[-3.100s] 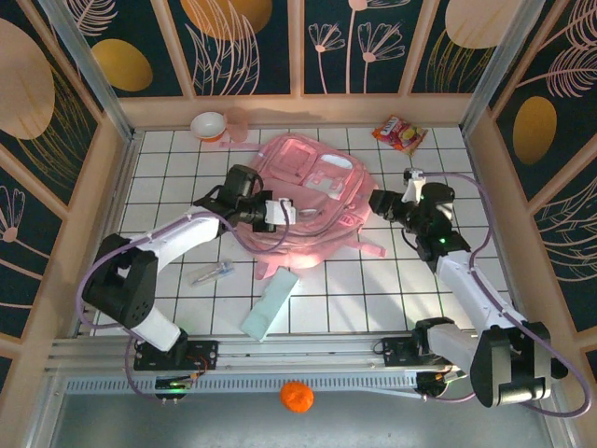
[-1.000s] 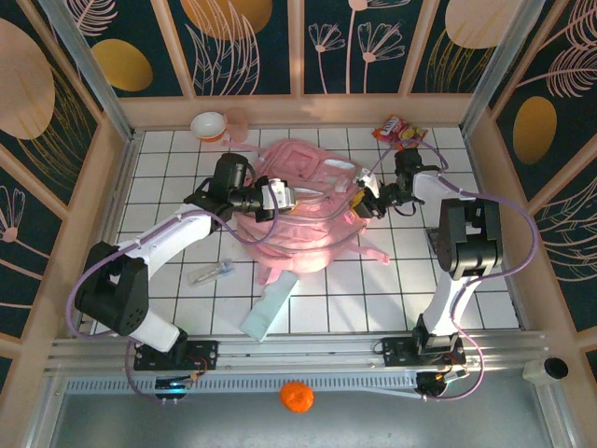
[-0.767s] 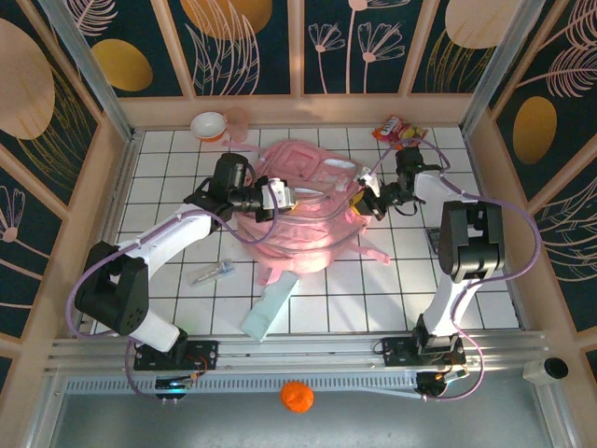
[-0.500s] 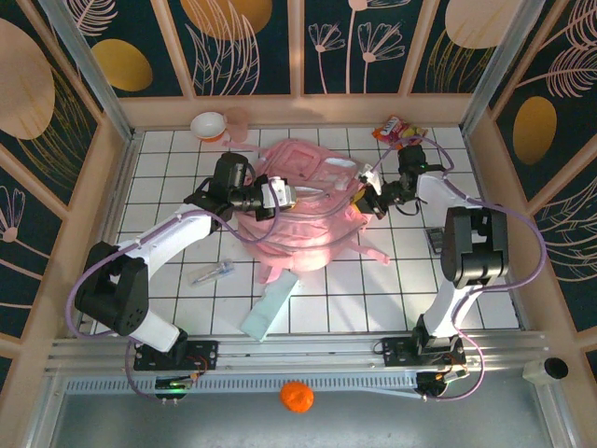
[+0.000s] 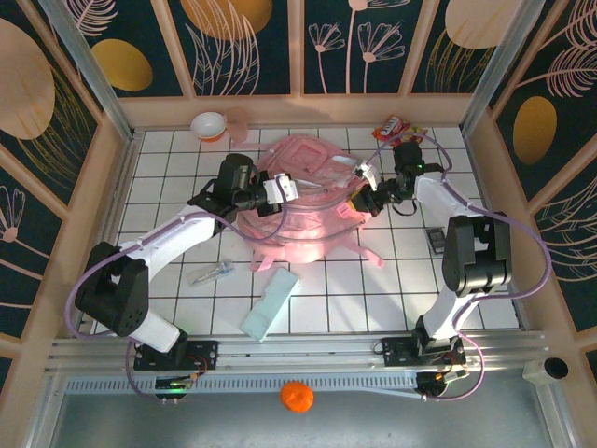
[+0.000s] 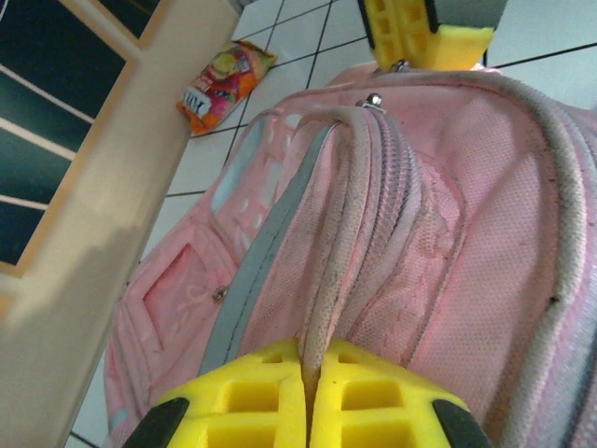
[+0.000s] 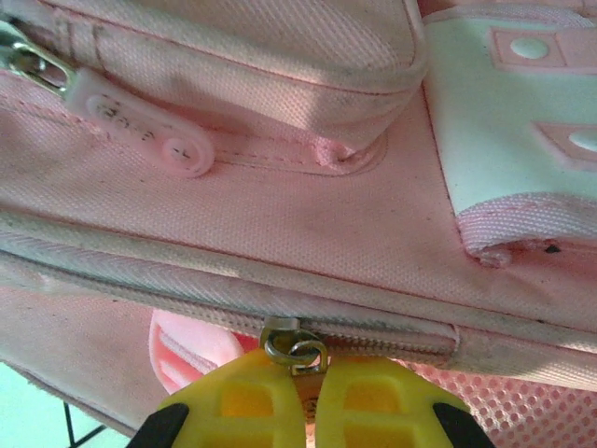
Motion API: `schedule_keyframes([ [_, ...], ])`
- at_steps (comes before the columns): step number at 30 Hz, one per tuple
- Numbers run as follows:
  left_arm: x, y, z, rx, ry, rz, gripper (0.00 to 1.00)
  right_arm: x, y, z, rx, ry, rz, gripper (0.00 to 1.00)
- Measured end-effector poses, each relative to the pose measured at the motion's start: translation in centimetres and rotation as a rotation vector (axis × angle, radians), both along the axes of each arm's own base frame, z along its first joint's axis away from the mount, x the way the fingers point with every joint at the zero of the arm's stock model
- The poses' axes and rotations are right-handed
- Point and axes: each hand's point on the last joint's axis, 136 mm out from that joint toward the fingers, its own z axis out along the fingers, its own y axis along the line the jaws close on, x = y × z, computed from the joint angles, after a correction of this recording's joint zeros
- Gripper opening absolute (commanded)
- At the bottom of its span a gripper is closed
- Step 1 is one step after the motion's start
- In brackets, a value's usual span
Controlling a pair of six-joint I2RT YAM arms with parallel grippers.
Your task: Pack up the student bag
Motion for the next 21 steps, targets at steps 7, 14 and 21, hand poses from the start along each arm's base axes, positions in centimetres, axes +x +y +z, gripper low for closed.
schedule_keyframes([
  [7, 0.8, 0.1, -0.1, 0.012, -0.014, 0.06, 0.0, 0.6, -0.3, 1.0, -0.013, 0.068, -0.083, 0.0],
  [14, 1.7, 0.0, -0.6, 0.017, -0.007, 0.1, 0.0, 0.3, 0.6, 1.4, -0.011, 0.154, -0.156, 0.0],
  [21, 2.1, -0.2, -0.7, -0.015, 0.022, 0.124, 0.0, 0.4, 0.2, 1.2, -0.011, 0.259, -0.27, 0.0],
])
